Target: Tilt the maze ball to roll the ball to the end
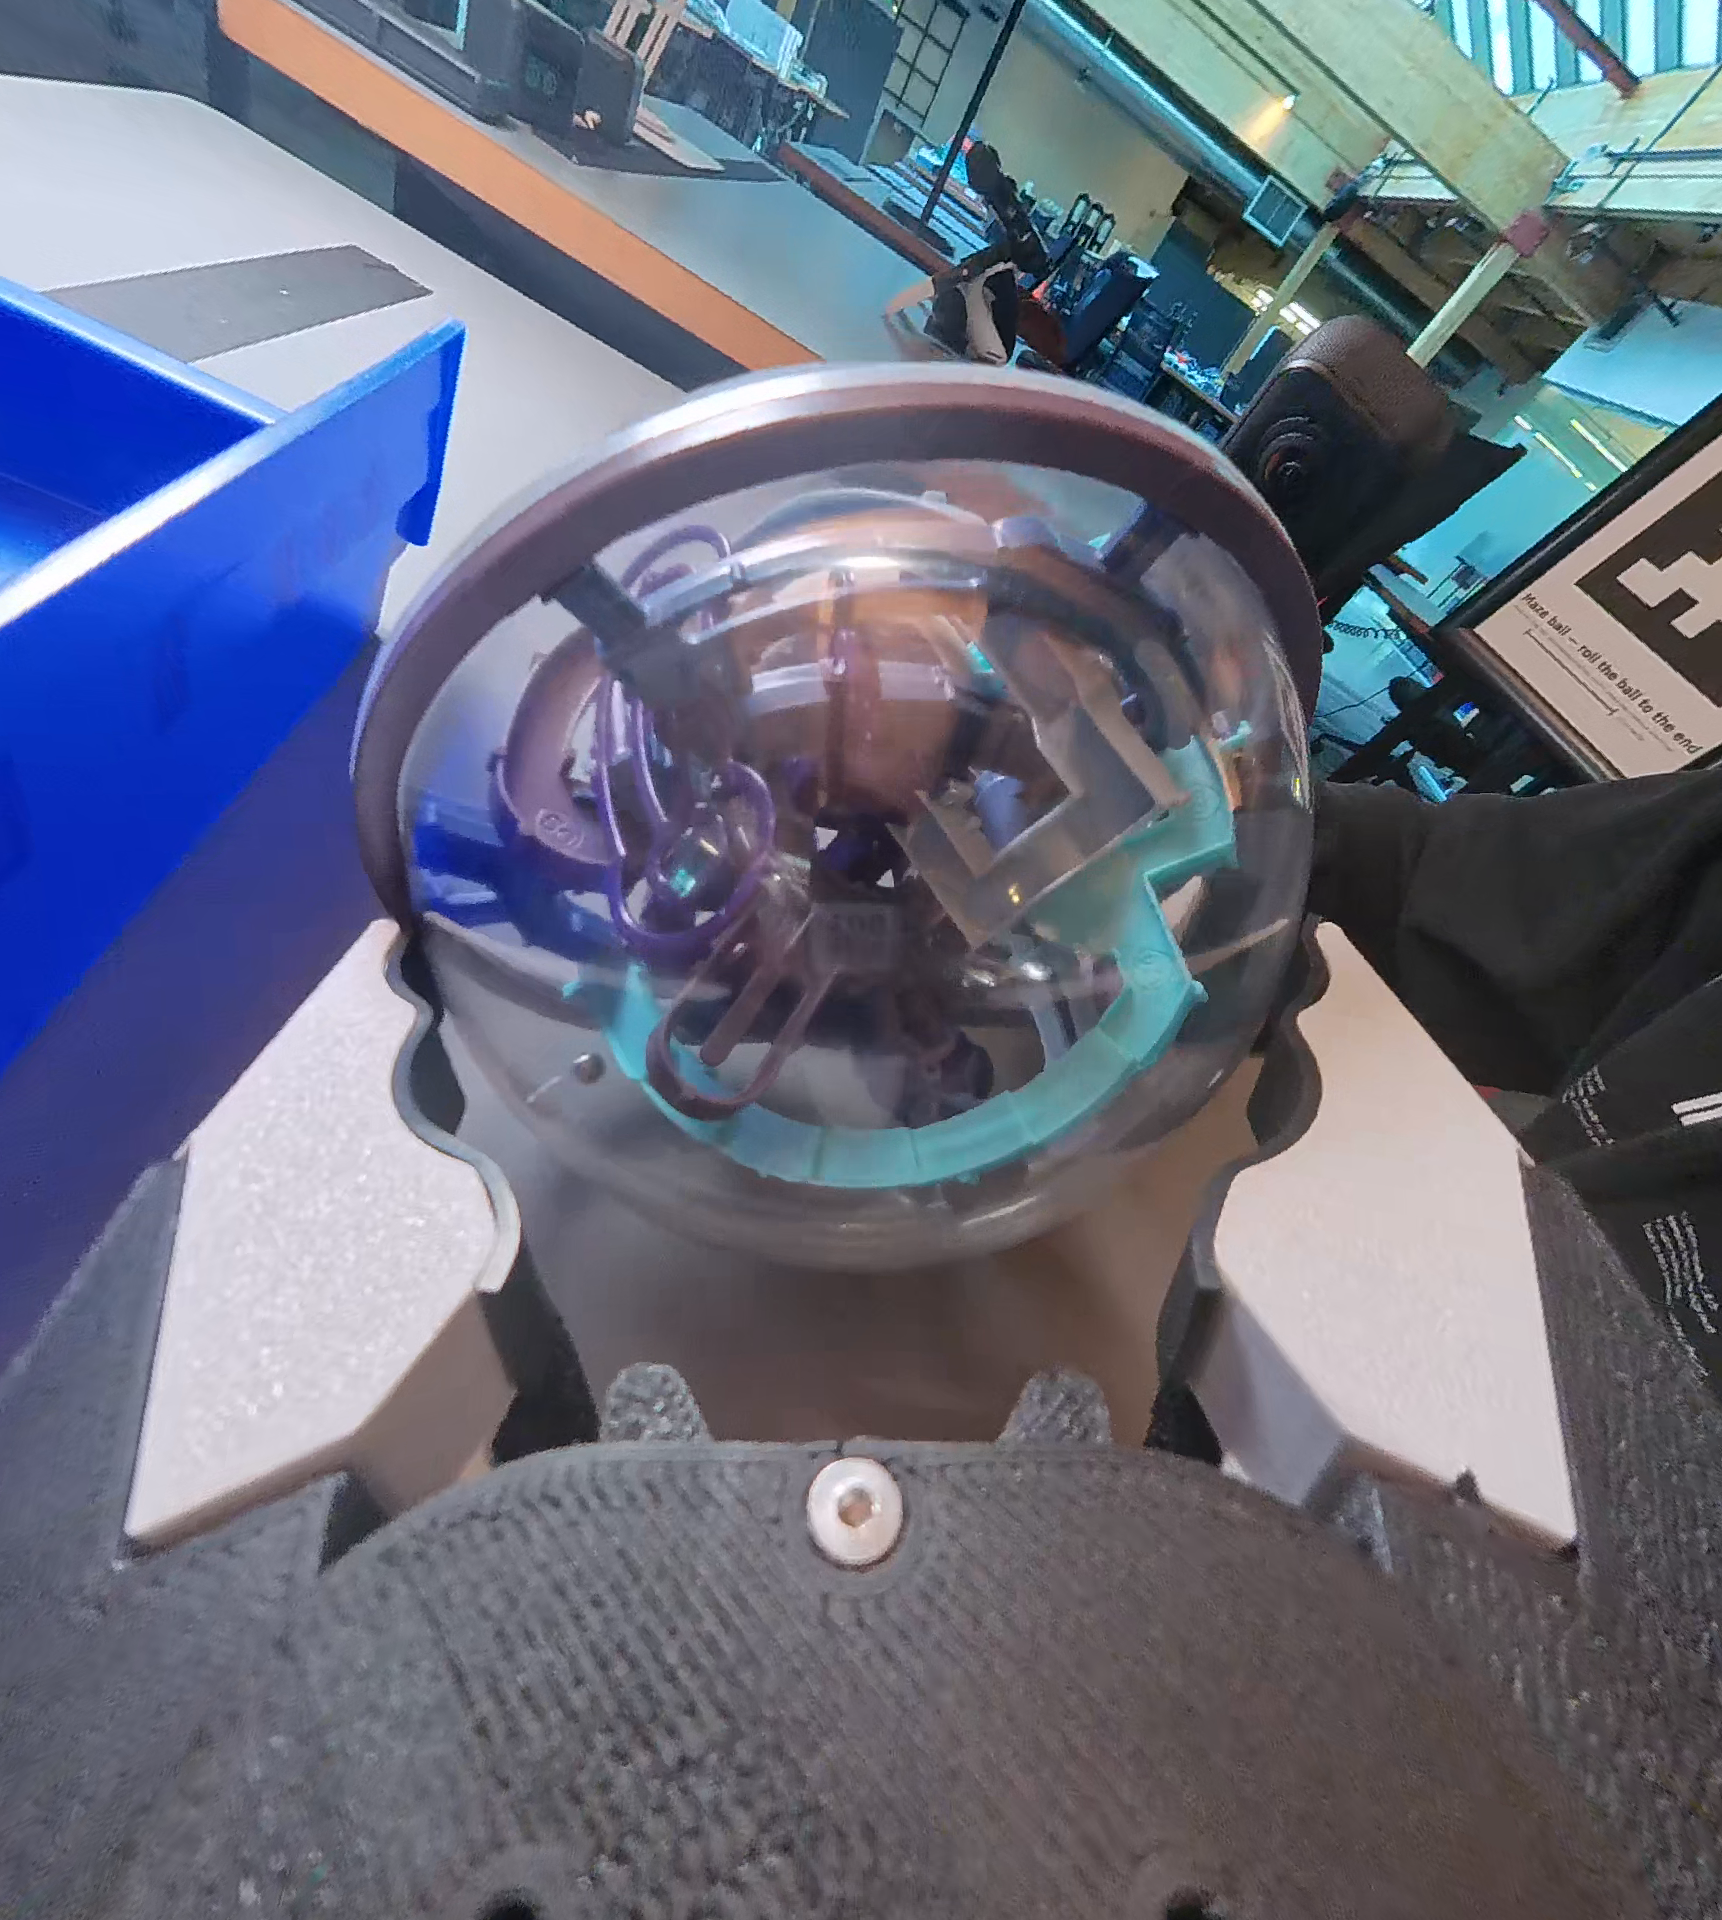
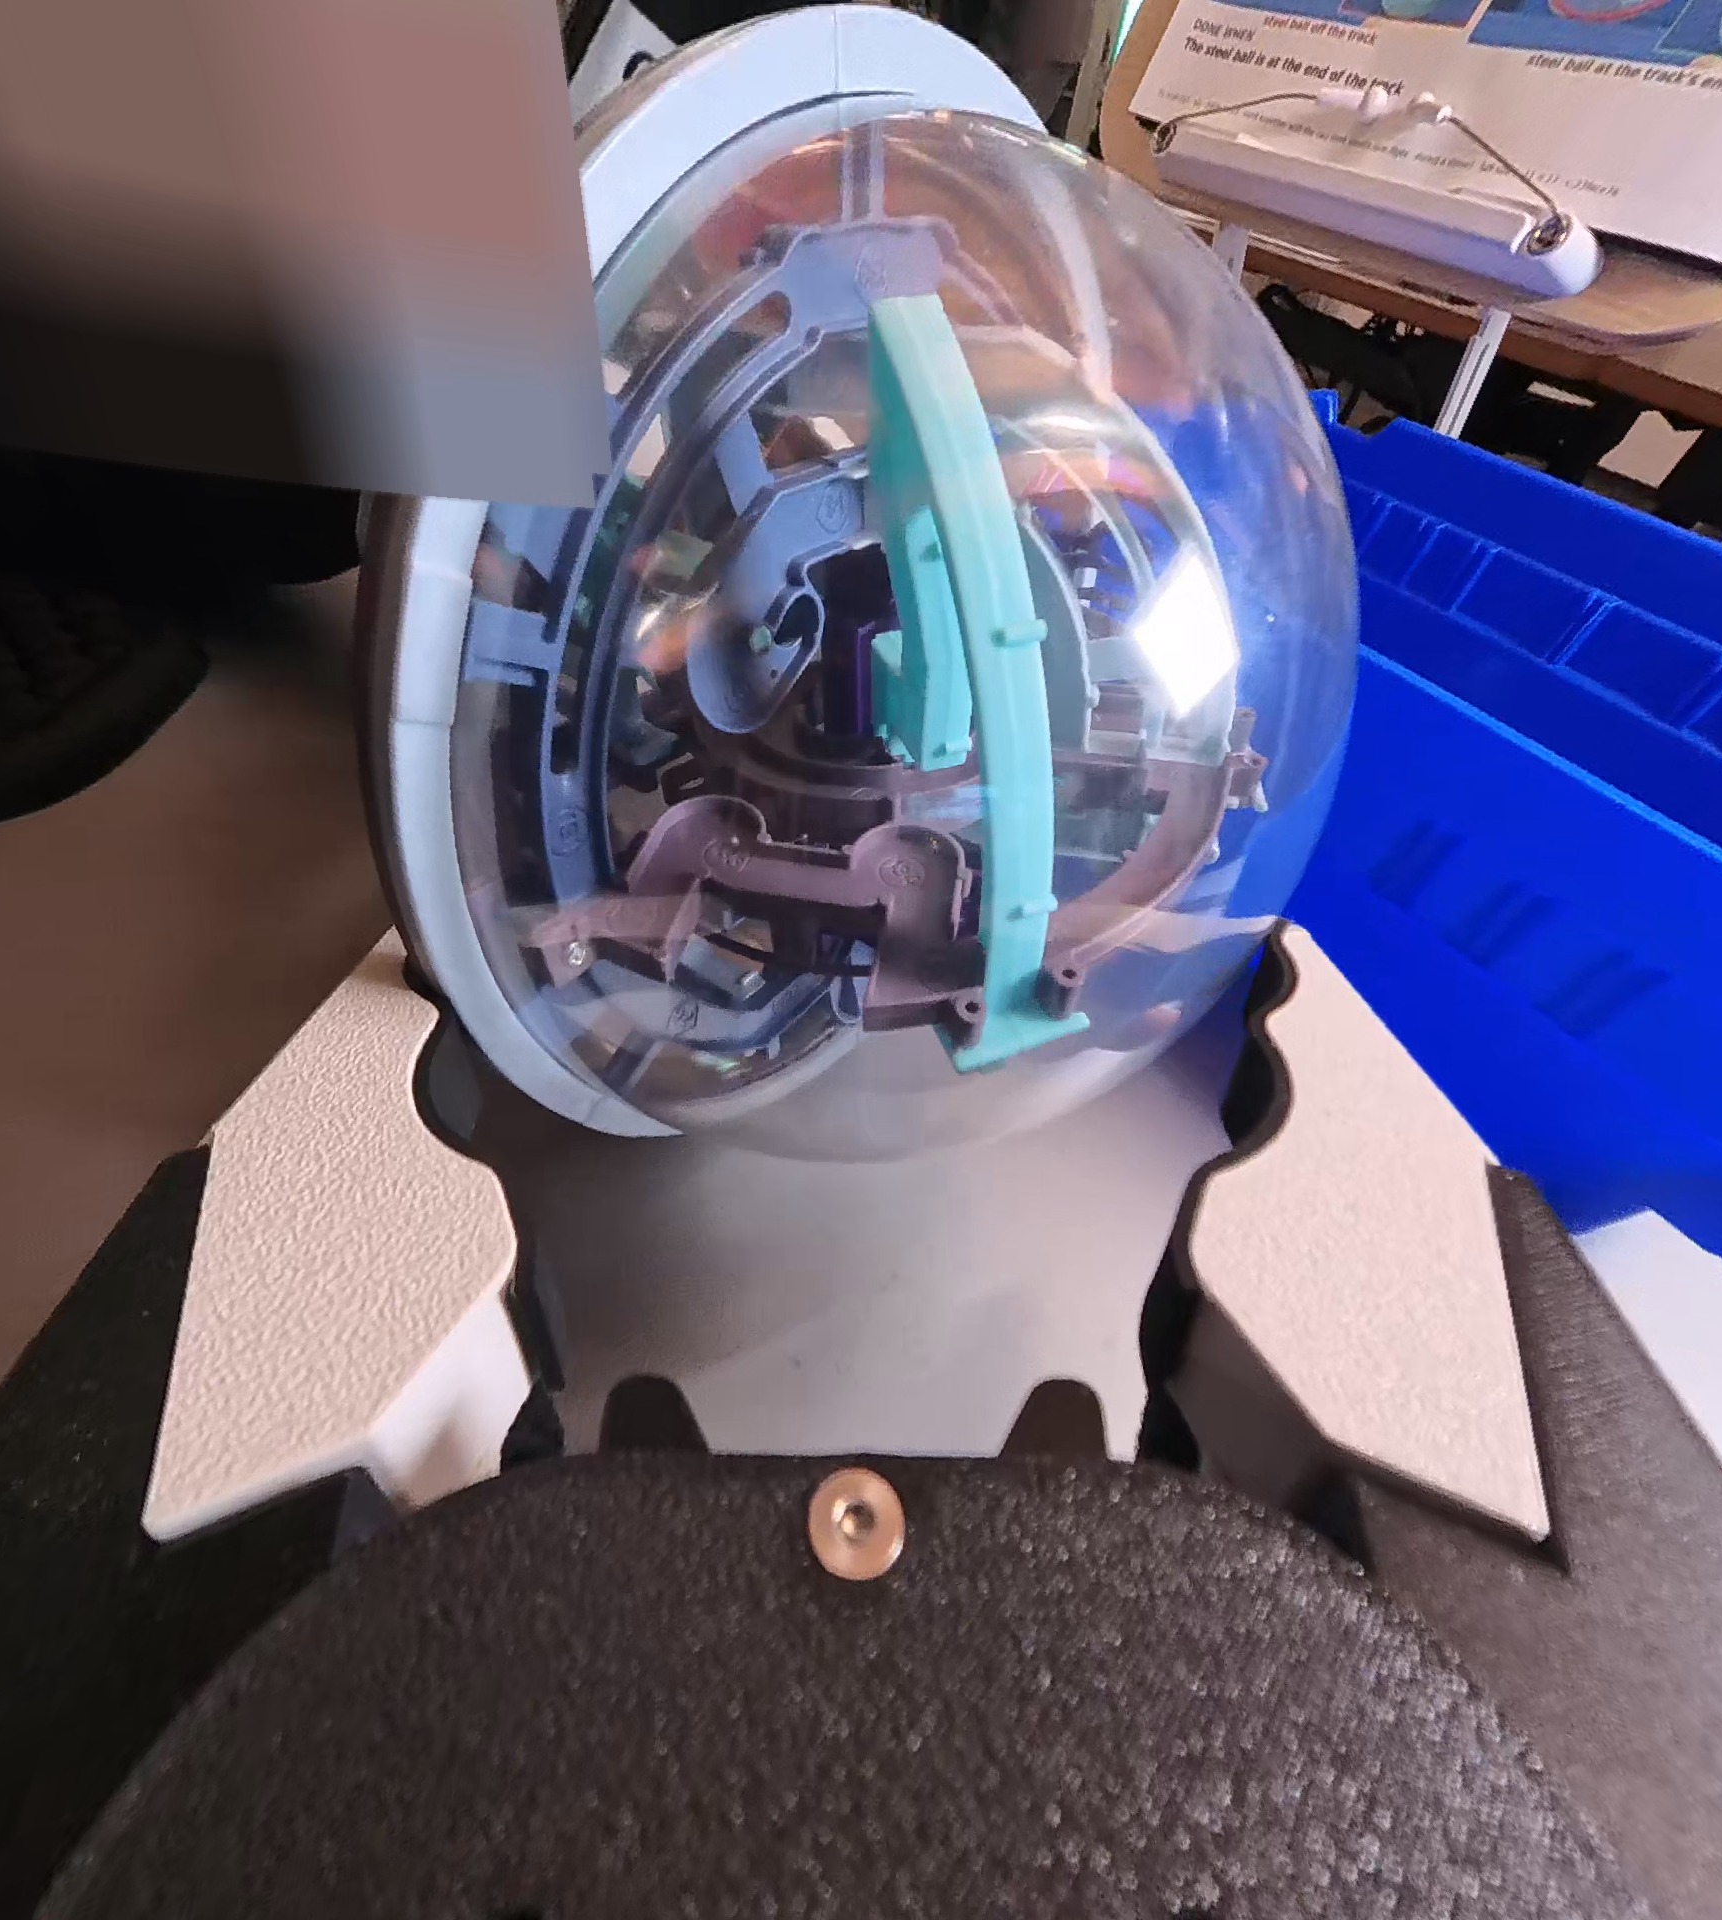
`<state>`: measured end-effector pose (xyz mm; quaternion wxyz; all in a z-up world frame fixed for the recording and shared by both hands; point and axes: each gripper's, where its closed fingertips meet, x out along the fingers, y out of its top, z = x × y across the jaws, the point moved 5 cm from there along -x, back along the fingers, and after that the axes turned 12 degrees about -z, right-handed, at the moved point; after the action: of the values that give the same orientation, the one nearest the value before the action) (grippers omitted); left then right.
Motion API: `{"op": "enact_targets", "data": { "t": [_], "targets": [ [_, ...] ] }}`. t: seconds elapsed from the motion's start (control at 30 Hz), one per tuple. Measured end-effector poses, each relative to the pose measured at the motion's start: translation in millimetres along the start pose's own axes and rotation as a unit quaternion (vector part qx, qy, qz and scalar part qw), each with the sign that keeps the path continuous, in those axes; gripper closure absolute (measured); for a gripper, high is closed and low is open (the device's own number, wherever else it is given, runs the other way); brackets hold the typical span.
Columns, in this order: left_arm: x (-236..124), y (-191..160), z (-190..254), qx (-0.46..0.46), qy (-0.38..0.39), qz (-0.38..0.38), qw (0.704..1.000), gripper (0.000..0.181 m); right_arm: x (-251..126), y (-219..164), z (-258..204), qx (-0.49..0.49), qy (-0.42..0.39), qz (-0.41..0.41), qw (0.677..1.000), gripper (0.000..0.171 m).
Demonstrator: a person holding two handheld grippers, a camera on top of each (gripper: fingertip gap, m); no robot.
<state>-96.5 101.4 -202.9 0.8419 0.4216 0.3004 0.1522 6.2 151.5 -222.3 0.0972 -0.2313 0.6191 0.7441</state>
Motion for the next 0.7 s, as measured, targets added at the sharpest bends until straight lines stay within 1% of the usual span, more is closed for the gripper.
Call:
{"op": "enact_targets", "data": {
  "t": [0.27,0.4,0.53,0.7],
  "targets": [
    [2,-8,-10,-0.008,-0.011,-0.007,1.0,0.027,7,-7,1,0.007,0.0,-0.025,1.0,0.025],
    [1,-8,-14,-0.01,-0.032,0.016,0.999,0.028,7,-6,2,0.017,-0.002,-0.022,1.0,0.026],
    [1,-8,-14,-0.013,-0.029,0.02,0.999,0.028,7,-6,2,0.022,-0.001,-0.025,0.999,0.026],
    [0,-8,-16,-0.023,-0.035,0.053,0.998,0.028,8,-5,2,0.035,0.001,-0.02,0.999,0.026]
  ]
}}
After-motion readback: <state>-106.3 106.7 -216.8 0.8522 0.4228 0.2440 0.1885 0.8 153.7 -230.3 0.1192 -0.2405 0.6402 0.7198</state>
